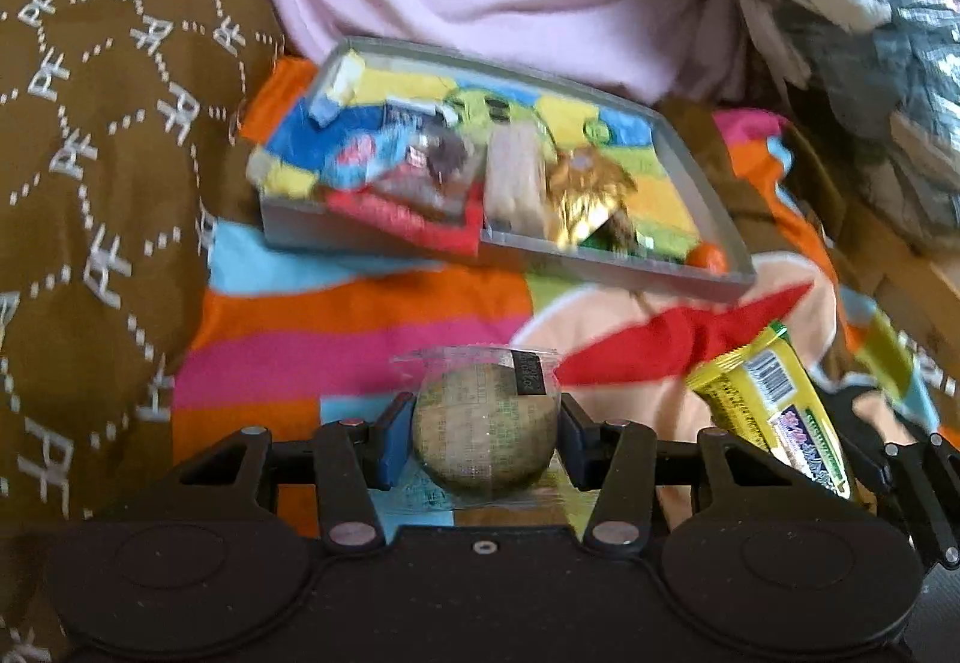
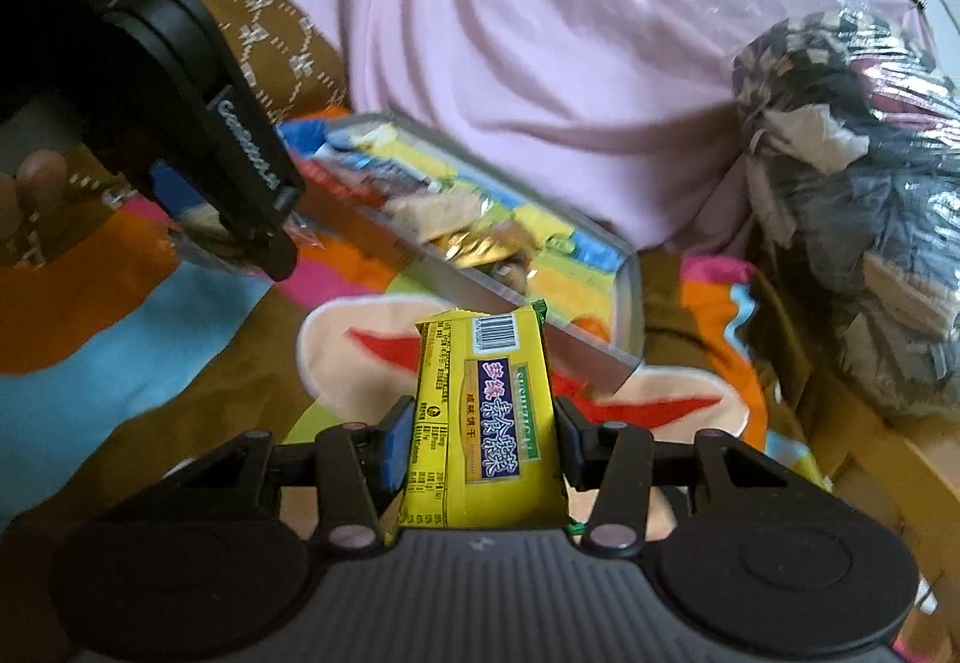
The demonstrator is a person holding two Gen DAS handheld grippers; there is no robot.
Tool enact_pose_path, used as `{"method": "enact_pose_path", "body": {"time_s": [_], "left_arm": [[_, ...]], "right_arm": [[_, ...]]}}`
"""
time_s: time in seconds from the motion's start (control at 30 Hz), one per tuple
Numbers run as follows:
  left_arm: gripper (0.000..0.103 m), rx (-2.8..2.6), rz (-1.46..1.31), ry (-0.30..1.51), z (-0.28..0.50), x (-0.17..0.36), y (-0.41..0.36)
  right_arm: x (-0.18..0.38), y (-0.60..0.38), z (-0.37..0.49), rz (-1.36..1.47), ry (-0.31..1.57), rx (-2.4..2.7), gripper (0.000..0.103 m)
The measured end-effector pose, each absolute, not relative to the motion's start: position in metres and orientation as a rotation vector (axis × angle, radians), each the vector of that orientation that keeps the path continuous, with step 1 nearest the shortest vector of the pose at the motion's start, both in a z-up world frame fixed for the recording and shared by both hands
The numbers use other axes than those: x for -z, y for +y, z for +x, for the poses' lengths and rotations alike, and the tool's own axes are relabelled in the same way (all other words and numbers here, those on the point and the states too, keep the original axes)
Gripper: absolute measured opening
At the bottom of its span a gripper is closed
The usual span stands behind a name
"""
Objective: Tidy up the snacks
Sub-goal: 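Lift and carry the cookie with the left tool while the right tool carries the yellow bar toward the tray, then lower the cookie into the tray and open the left tool while the right tool releases the yellow bar there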
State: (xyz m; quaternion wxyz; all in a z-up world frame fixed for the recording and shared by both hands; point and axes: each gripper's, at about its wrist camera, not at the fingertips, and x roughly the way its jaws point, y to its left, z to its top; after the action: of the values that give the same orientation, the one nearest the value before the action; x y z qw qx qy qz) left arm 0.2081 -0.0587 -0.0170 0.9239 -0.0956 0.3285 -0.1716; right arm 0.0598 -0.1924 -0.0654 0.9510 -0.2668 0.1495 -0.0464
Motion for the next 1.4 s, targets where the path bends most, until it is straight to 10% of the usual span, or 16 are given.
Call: {"method": "enact_pose_path", "body": {"time_s": [1.4], "left_arm": [[0.051, 0.223, -0.033, 0.655, 0.399, -0.024, -0.131]], "right_arm": [[0.002, -0.268, 0.284, -0.216, 0.46, 0.103, 0.053]]}}
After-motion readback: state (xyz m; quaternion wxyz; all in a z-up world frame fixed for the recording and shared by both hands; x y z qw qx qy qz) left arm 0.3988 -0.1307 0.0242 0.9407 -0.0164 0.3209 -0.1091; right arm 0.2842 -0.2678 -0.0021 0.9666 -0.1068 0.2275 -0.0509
